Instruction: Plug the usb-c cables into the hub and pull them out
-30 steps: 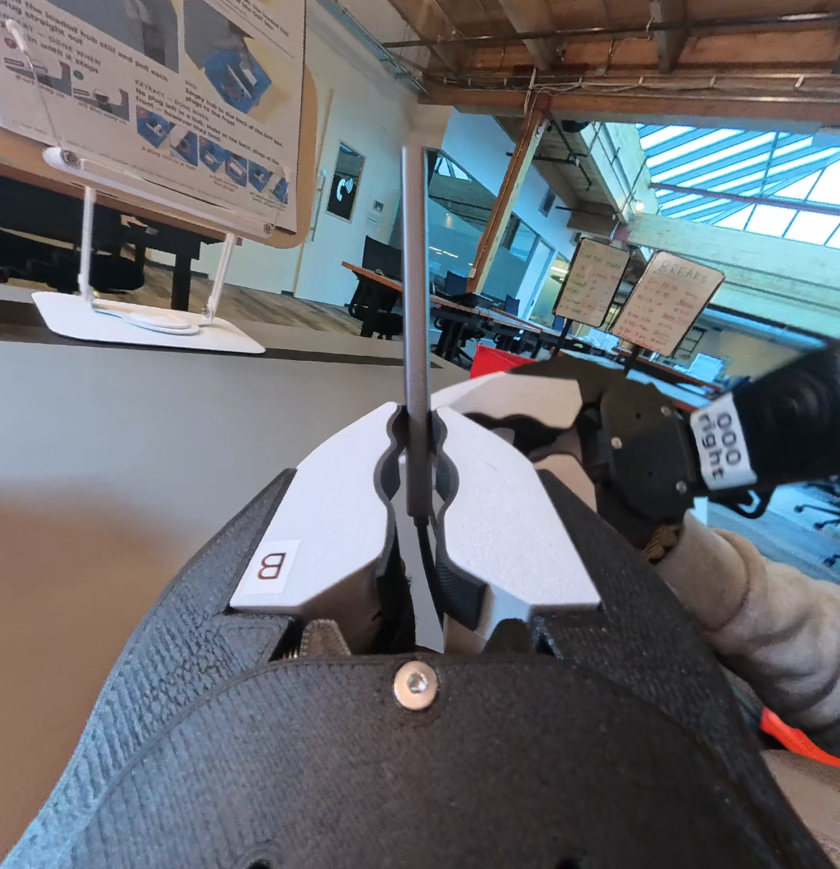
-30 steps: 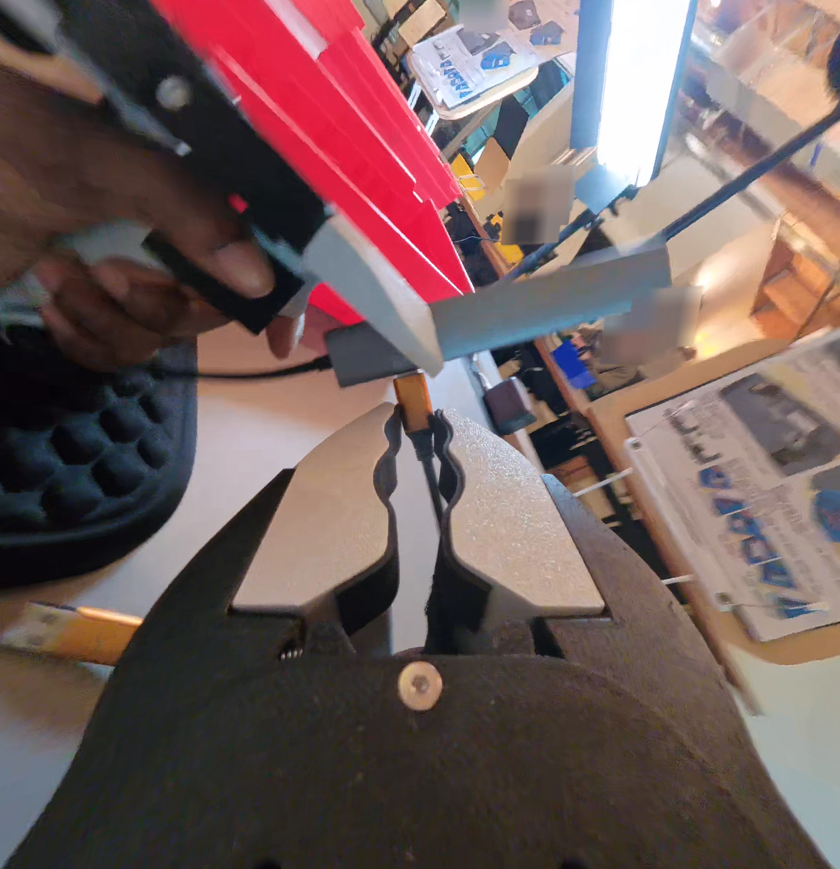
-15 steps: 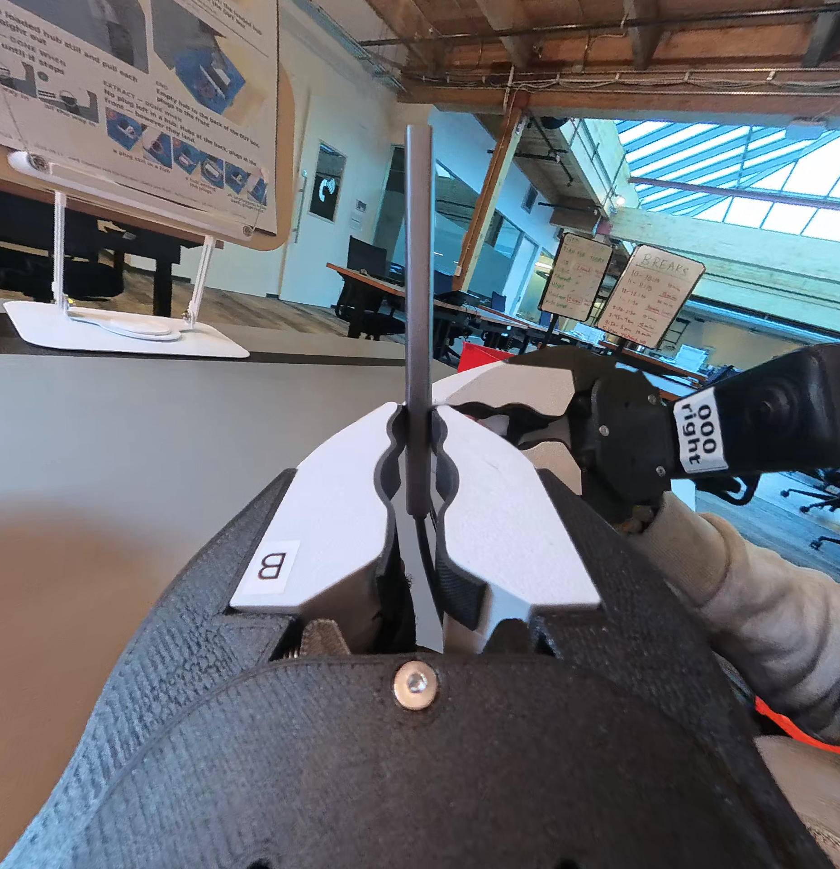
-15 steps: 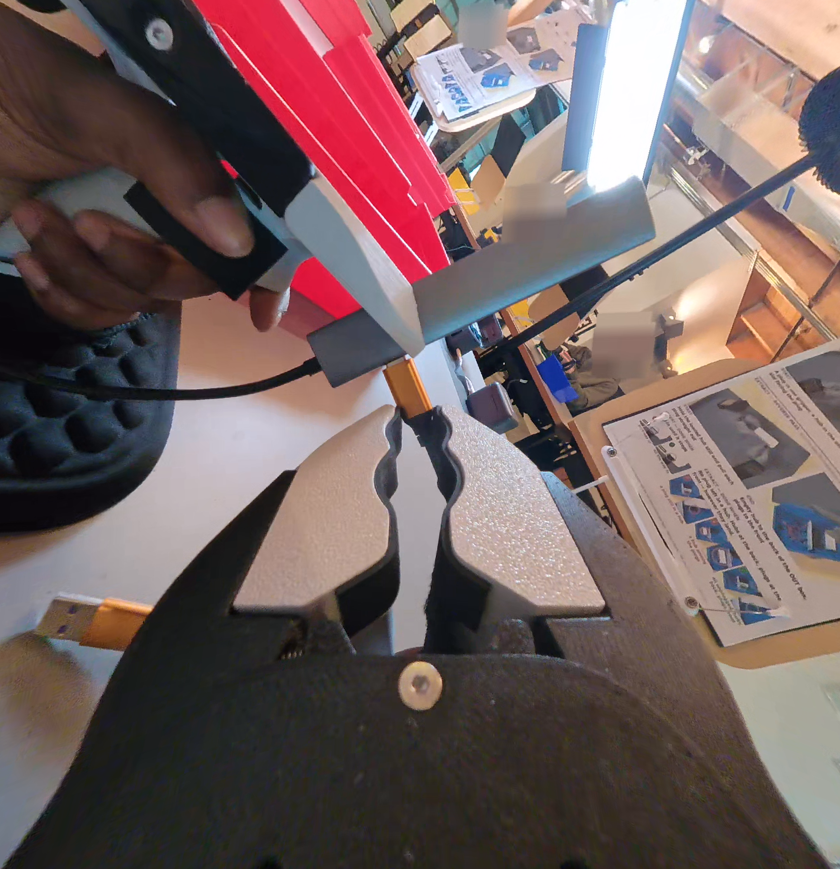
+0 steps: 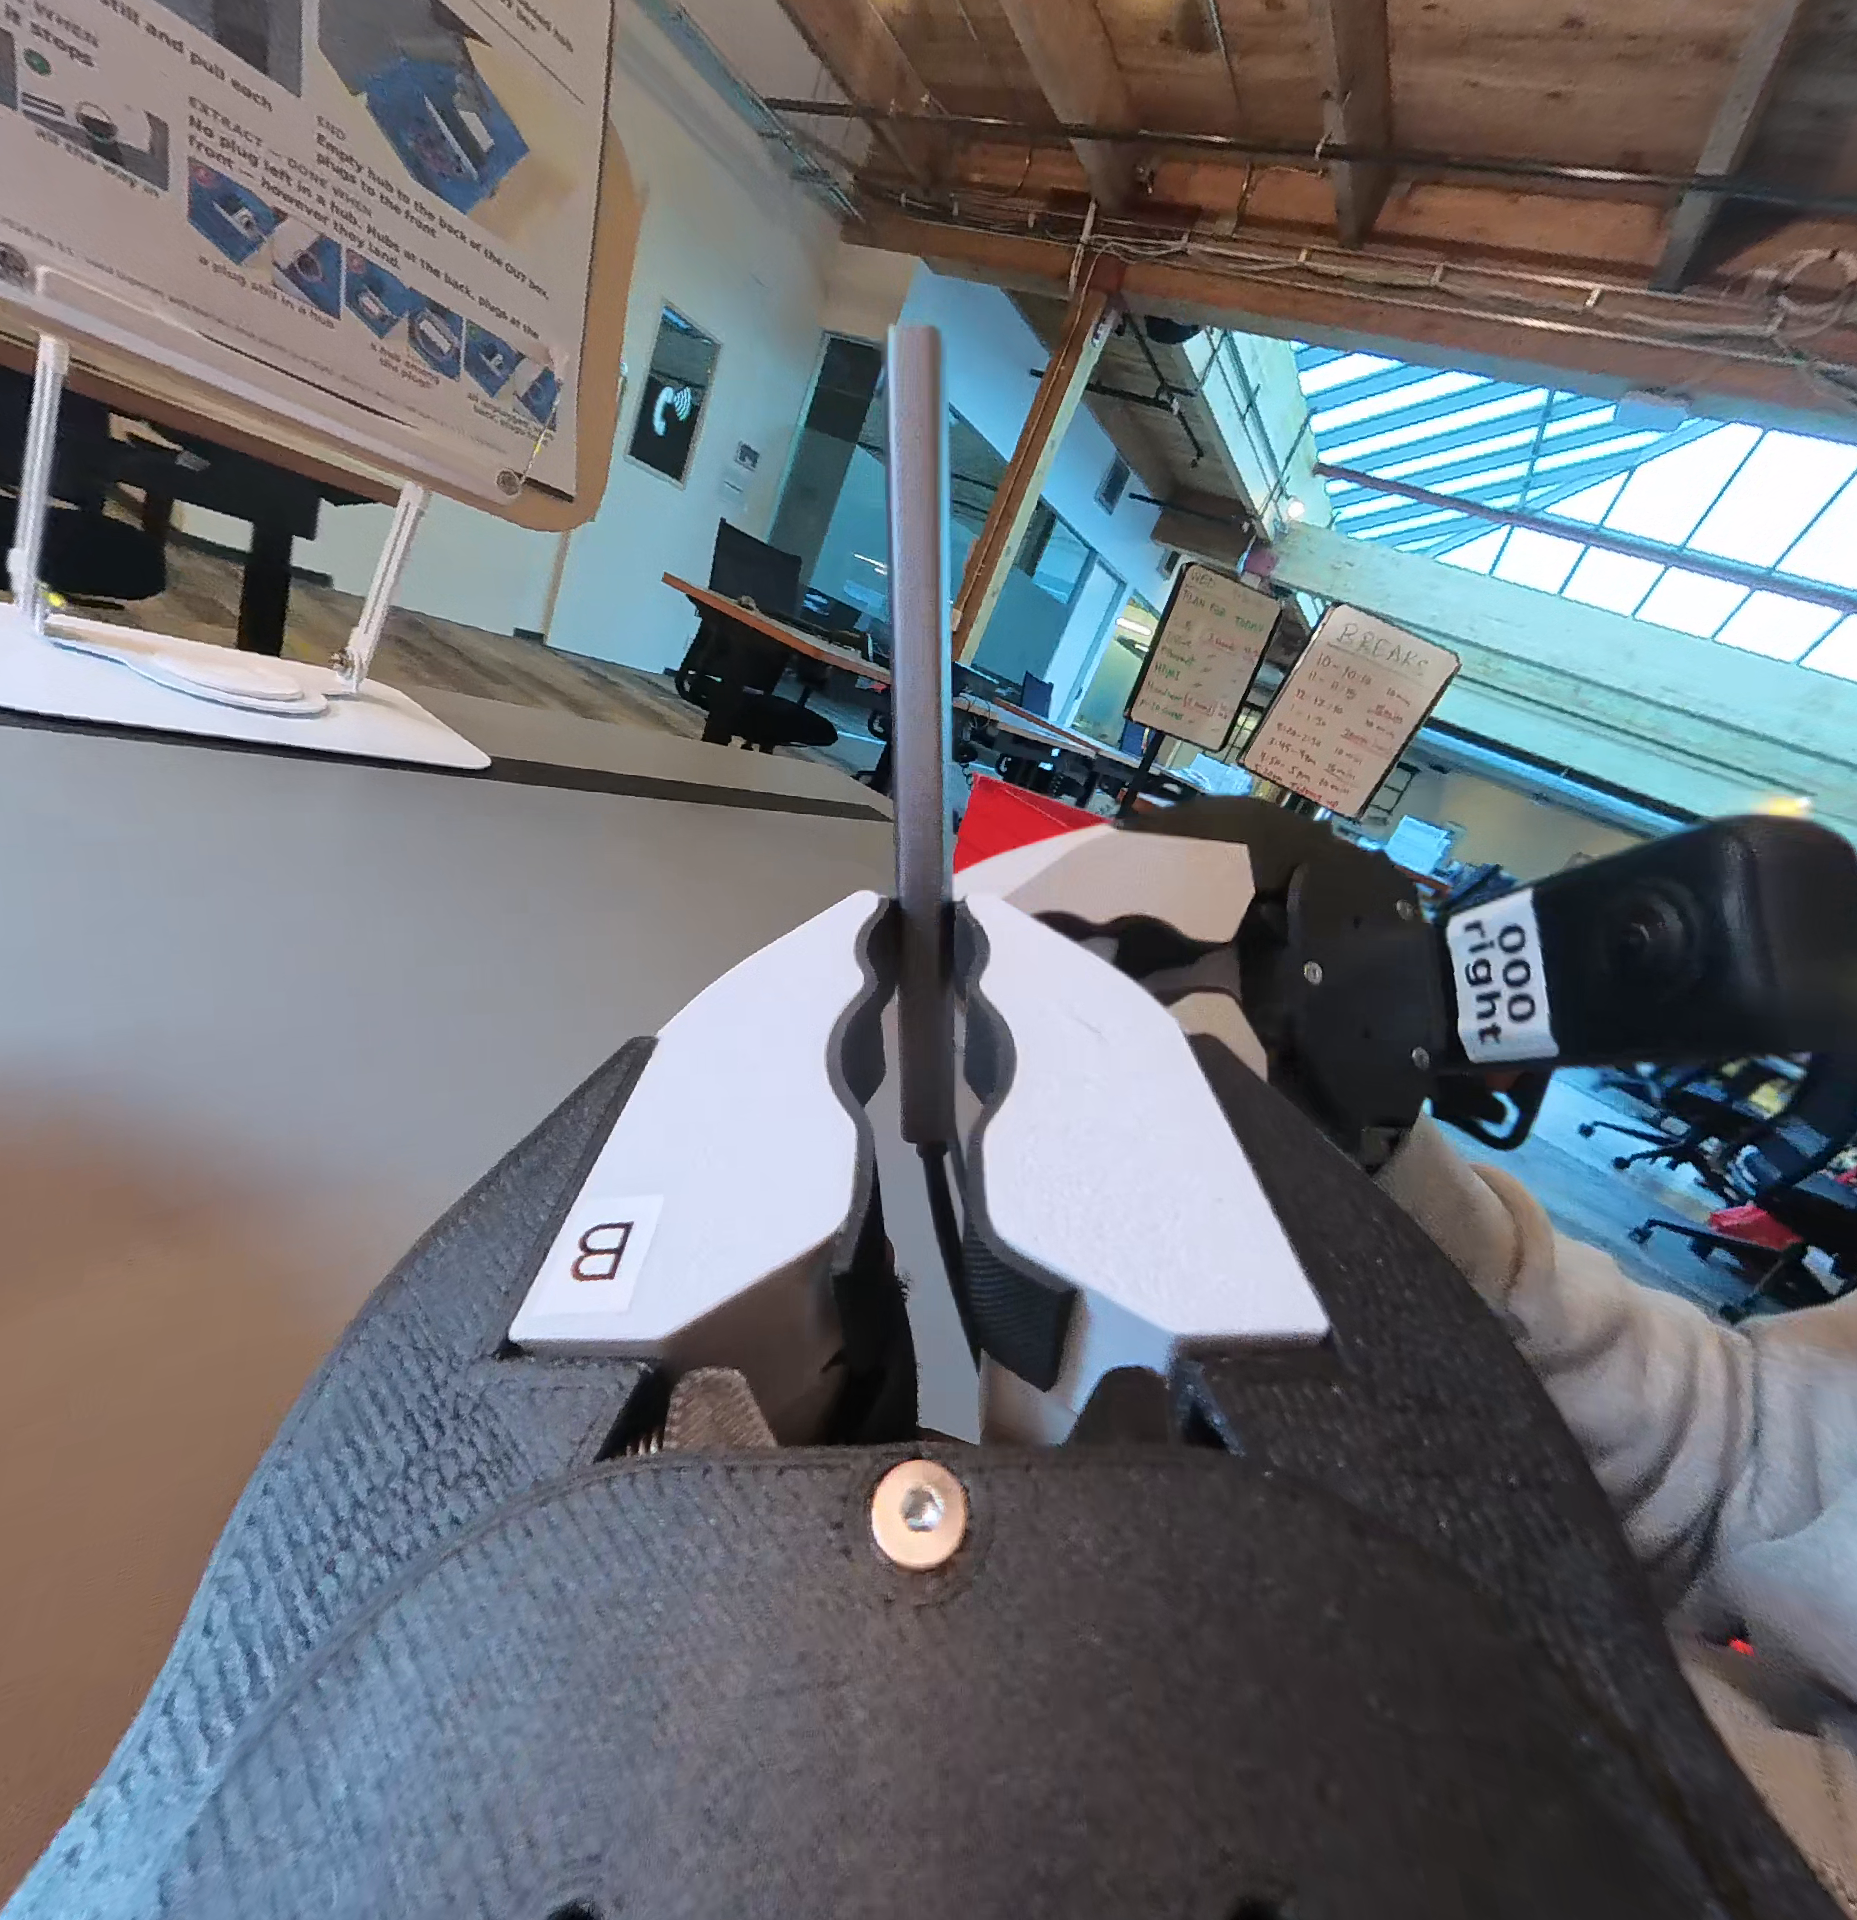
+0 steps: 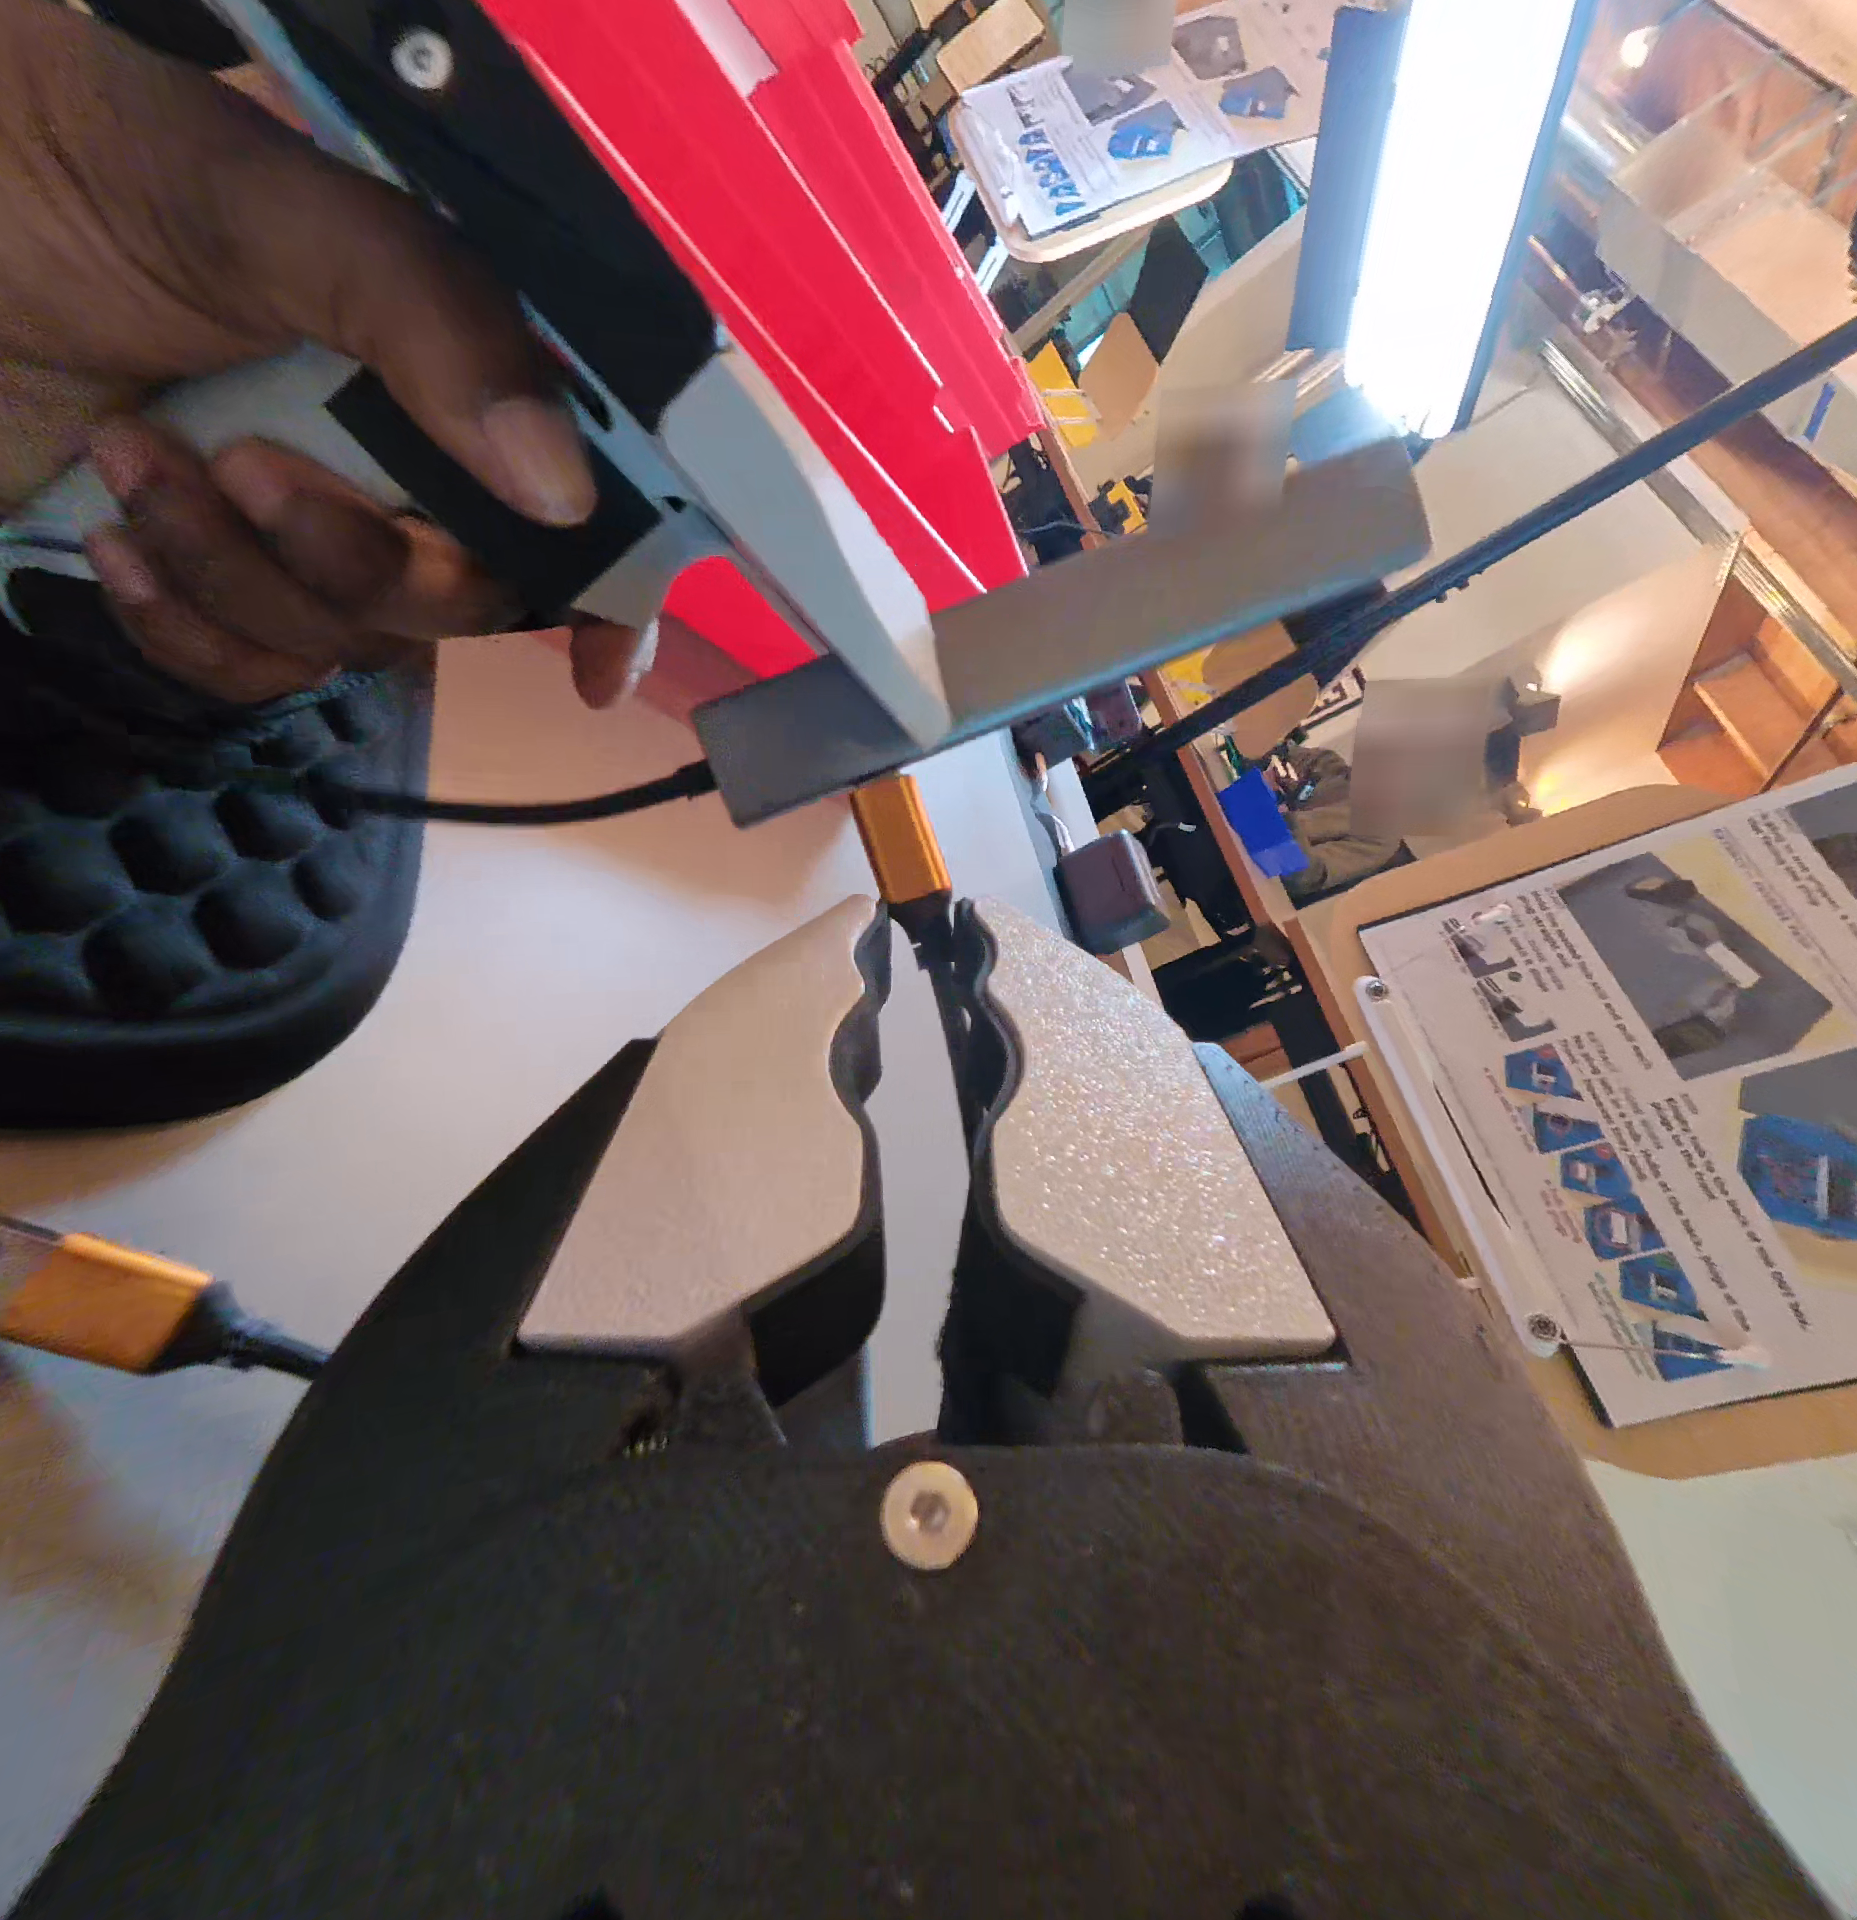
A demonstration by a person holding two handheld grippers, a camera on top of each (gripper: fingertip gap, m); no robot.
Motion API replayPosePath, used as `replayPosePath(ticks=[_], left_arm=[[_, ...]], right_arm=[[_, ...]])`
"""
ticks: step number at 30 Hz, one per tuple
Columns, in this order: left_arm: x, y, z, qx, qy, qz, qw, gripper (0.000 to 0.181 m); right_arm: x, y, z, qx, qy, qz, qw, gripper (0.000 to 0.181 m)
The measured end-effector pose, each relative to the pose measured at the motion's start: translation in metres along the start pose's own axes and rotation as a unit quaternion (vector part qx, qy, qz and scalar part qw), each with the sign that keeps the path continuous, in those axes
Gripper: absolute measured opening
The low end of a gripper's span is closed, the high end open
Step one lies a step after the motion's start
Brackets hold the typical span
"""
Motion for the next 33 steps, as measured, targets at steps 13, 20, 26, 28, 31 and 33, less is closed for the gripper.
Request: replayPosePath(ticks=[13, 20, 26, 28, 31, 33], left_arm=[[0.001, 0.001, -0.003, 0.024, -0.033, 0.002, 0.999, 0.01], [0.001, 0.002, 0.002, -0.01, -0.004, 0.009, 1.0, 0.01], [0.002, 0.002, 0.001, -0.006, 0.002, 0.014, 1.0, 0.01], [0.002, 0.002, 0.001, -0.006, -0.001, 0.014, 1.0, 0.01], [0.001, 0.002, 0.003, -0.013, -0.001, 0.008, 1.0, 0.01], [0.001, 0.002, 0.003, -0.012, -0.002, 0.01, 1.0, 0.01]], right_arm=[[0.007, 0.001, 0.01, -0.101, 0.063, 0.049, 0.992, 0.006], [0.006, 0.004, 0.012, -0.062, 0.049, 0.017, 0.997, 0.01], [0.007, 0.002, 0.011, -0.012, 0.011, 0.009, 1.0, 0.025], [0.008, 0.003, 0.012, -0.008, 0.01, 0.015, 1.0, 0.027], [0.009, 0.003, 0.009, 0.012, 0.015, 0.017, 1.0, 0.027], [0.008, 0.003, 0.007, 0.018, 0.016, 0.01, 1.0, 0.026]])
Point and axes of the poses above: each gripper's, where its closed fingertips meet, x out along the fingers, y out of its underside, z = x × y across the jaws, the point moved 10 cm from there along -x, back along the fingers, and after that the axes turned 10 degrees about z, right-handed, at the moved point
